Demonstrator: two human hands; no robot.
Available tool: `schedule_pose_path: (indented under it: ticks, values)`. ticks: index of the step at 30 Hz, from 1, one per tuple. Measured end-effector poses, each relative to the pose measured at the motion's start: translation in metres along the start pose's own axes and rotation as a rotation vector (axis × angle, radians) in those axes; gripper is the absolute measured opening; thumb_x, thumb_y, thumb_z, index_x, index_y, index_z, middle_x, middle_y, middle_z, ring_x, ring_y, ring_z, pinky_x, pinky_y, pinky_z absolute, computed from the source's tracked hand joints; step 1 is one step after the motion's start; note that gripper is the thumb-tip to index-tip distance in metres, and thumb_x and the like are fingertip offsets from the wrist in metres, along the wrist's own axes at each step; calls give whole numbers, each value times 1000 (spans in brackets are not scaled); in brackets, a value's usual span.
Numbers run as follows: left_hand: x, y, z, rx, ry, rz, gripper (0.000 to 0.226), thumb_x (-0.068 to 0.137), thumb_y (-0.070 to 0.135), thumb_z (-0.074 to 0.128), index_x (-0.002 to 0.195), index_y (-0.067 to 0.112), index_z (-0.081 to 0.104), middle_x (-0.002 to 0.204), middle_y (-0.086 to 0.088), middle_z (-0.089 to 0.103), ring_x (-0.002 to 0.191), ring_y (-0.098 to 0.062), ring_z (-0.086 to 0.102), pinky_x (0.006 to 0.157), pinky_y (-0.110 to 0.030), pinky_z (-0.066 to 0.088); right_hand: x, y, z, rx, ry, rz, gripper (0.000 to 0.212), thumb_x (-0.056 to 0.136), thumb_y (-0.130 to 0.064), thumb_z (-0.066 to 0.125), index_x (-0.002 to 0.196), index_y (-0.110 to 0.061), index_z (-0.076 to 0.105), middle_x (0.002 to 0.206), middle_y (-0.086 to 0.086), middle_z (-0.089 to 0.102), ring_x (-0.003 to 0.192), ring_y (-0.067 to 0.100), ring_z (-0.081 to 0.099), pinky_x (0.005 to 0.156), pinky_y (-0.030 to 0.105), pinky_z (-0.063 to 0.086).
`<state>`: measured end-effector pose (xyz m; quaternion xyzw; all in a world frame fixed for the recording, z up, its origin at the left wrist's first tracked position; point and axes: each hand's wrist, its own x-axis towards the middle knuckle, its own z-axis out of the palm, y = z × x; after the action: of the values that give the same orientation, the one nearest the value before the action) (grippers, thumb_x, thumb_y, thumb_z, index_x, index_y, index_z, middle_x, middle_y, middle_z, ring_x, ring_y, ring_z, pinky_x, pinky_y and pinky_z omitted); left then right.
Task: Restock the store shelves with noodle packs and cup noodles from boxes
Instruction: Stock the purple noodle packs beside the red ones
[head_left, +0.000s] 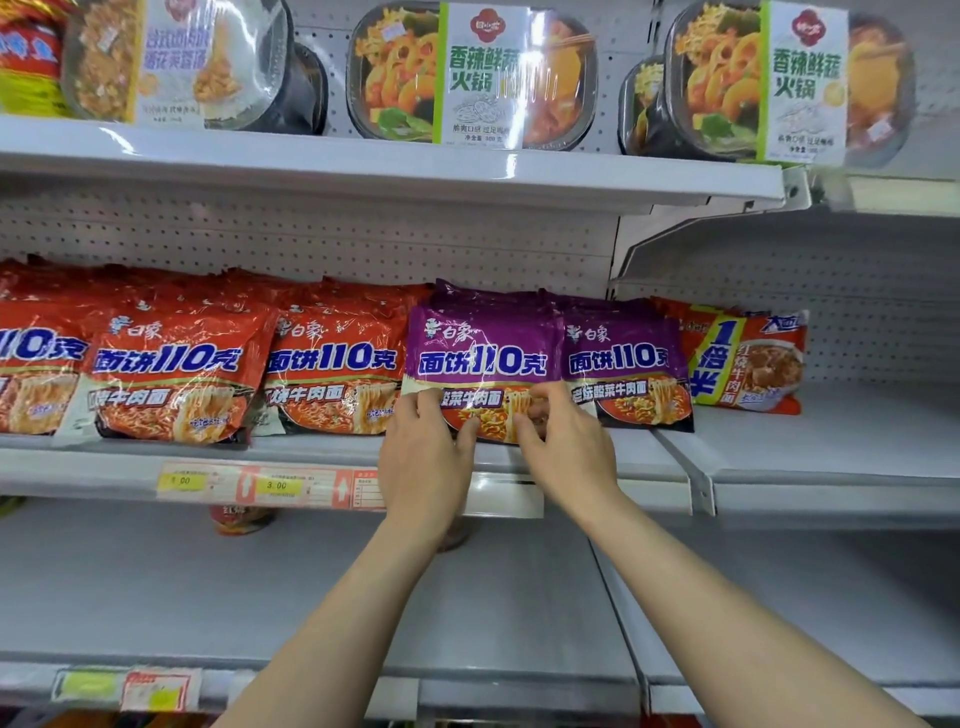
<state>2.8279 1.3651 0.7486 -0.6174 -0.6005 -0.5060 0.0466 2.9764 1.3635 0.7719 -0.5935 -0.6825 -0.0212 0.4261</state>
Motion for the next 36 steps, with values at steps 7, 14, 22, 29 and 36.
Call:
schedule_pose_path:
  ticks: [7, 14, 22, 29, 36]
  values:
    - [-1, 3, -1, 11, -35, 15, 51, 92, 40, 68, 129, 9, 52, 128, -11, 54, 113, -28, 55, 89, -38, 47, -6, -3, -7, 0, -116, 0, 34, 101, -38, 53, 132, -25, 50, 125, -3, 68, 108, 21, 66, 88, 42, 55]
    - [-19, 31, -4, -245, -65, -31, 51, 94, 37, 65, 136, 12, 51, 133, -4, 53, 122, -19, 48, 98, -29, 40, -15, 8, -32, 175, -187, 63, 38, 101, -36, 56, 136, -23, 52, 133, -3, 63, 121, 18, 60, 99, 37, 49]
    - [-79, 84, 2, -727, -72, -422, 34, 95, 44, 62, 122, 24, 58, 115, 7, 63, 103, -13, 62, 89, -40, 51, -52, 42, -83, 432, -193, 205, 27, 101, -36, 58, 126, -26, 60, 108, -17, 60, 102, 4, 58, 79, 17, 45]
    - [-148, 114, 32, -828, -170, -607, 9, 97, 35, 62, 100, 27, 65, 95, 5, 64, 92, -16, 61, 96, -50, 54, -98, 97, -105, 496, -299, 349, 23, 99, -35, 60, 119, -24, 65, 110, -10, 66, 105, 11, 63, 97, 39, 54]
    - [-225, 132, 71, -827, -332, -816, 10, 99, 34, 60, 97, 25, 61, 100, 2, 62, 94, -14, 59, 93, -43, 53, -163, 165, -117, 439, -416, 547, 7, 98, -36, 57, 93, -35, 62, 102, -10, 66, 104, 17, 64, 99, 42, 53]
